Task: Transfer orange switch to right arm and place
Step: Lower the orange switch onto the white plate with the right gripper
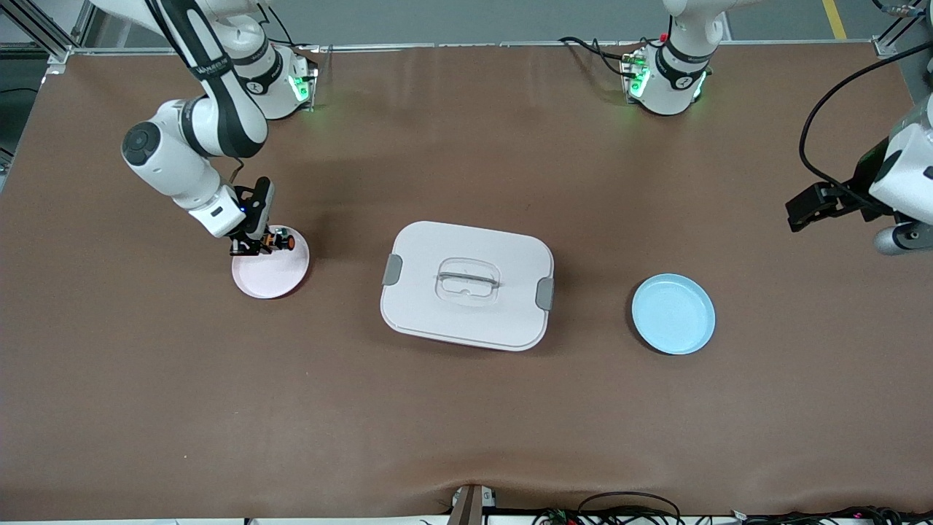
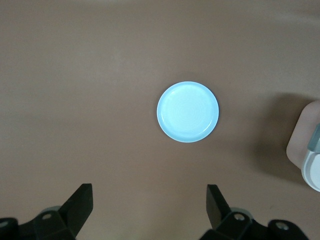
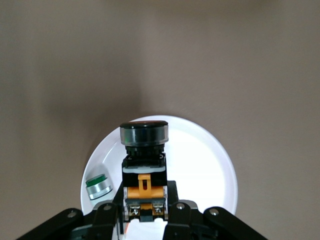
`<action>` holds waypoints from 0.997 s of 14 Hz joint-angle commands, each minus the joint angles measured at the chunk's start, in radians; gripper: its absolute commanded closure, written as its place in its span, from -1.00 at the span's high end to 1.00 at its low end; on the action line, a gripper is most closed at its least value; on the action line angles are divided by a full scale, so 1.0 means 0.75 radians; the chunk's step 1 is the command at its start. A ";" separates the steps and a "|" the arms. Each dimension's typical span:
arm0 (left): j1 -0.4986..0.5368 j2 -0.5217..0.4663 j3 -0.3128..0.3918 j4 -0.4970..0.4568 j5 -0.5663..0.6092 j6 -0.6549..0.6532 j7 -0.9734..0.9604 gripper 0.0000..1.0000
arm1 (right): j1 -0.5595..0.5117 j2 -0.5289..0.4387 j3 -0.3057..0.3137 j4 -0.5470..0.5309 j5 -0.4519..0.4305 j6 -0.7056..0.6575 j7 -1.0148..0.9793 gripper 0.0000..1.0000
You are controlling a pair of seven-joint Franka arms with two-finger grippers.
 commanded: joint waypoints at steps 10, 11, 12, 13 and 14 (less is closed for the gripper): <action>-0.323 -0.303 0.434 -0.395 -0.147 0.200 0.193 1.00 | -0.078 0.202 0.018 0.046 -0.017 0.167 -0.104 -1.00; -0.323 -0.299 0.427 -0.387 -0.145 0.200 0.191 1.00 | -0.078 0.213 0.018 0.059 -0.017 0.169 -0.102 -1.00; -0.321 -0.297 0.427 -0.379 -0.145 0.200 0.199 1.00 | -0.078 0.221 0.018 0.065 -0.015 0.167 -0.102 -1.00; -0.319 -0.297 0.425 -0.377 -0.147 0.200 0.202 1.00 | -0.078 0.227 0.018 0.073 -0.015 0.167 -0.102 -1.00; -0.317 -0.301 0.425 -0.375 -0.147 0.194 0.202 1.00 | -0.078 0.233 0.018 0.081 -0.015 0.167 -0.102 -1.00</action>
